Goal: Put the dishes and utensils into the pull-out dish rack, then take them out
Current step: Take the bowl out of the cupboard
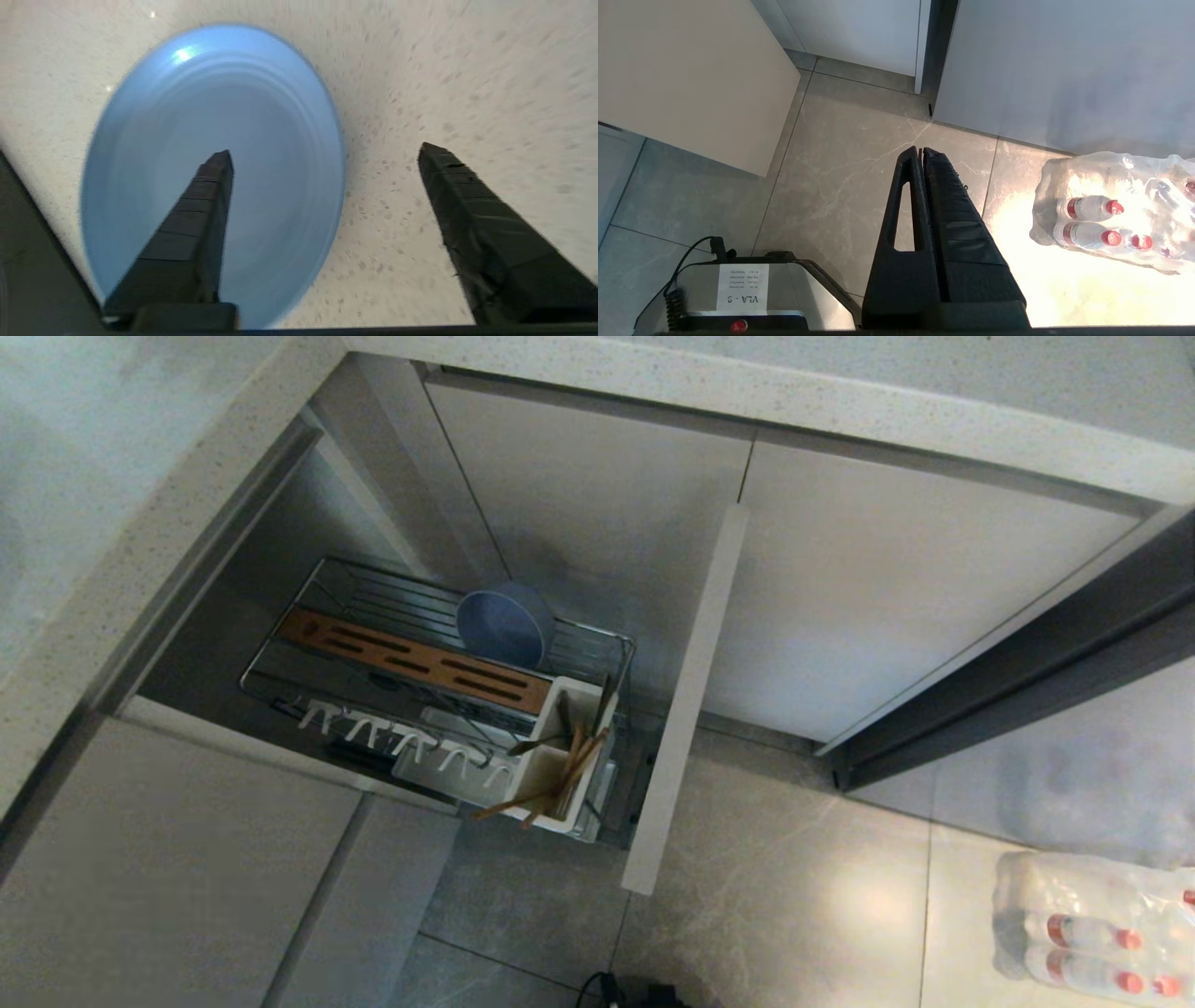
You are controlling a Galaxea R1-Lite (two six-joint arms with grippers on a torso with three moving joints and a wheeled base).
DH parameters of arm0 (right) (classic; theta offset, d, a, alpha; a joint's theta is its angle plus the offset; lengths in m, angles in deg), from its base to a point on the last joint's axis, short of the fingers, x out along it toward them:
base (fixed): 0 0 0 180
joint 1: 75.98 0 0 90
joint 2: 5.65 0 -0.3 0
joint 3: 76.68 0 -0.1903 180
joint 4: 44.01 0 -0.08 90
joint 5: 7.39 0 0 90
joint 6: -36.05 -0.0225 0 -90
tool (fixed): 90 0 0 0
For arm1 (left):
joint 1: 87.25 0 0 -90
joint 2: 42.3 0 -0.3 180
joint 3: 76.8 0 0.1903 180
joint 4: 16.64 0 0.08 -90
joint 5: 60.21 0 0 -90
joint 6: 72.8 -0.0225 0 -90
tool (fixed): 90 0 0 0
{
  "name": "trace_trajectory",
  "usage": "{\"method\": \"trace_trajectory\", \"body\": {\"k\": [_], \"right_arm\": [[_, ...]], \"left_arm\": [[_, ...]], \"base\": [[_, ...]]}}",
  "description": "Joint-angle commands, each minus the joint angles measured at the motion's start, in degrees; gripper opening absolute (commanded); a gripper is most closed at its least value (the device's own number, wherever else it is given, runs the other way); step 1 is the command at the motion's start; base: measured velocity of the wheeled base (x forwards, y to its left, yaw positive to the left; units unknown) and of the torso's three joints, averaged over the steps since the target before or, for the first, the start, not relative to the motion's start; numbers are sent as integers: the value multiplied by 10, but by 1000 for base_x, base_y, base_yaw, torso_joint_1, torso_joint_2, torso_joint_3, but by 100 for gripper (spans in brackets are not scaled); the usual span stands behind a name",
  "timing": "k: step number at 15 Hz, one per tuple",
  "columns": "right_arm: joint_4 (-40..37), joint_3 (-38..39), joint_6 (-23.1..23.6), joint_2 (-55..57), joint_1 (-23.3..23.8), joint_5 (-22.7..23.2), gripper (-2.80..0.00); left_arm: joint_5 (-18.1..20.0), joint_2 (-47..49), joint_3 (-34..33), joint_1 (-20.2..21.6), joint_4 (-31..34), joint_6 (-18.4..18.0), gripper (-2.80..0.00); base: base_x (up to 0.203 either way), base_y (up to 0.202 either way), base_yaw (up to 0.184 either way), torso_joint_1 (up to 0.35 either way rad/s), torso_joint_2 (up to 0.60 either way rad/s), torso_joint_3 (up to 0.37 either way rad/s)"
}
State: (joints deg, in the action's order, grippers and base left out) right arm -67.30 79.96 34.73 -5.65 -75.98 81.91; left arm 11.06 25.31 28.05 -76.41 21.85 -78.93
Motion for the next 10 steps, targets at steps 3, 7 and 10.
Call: {"method": "trace_trajectory", "body": {"k": [3, 7, 10], "right_arm": [[0, 0, 0, 1, 0, 0, -280], [0, 0, 0, 0, 0, 0, -280], [0, 0, 0, 1, 0, 0, -280]], "left_arm": [[-1, -46, -1, -13, -13, 7, 0], [0, -87, 1, -35, -39, 31, 0], [0, -111, -3, -51, -55, 37, -280]], "base": [[0, 0, 0, 0, 0, 0], [0, 0, 0, 0, 0, 0], [0, 0, 0, 0, 0, 0]]}}
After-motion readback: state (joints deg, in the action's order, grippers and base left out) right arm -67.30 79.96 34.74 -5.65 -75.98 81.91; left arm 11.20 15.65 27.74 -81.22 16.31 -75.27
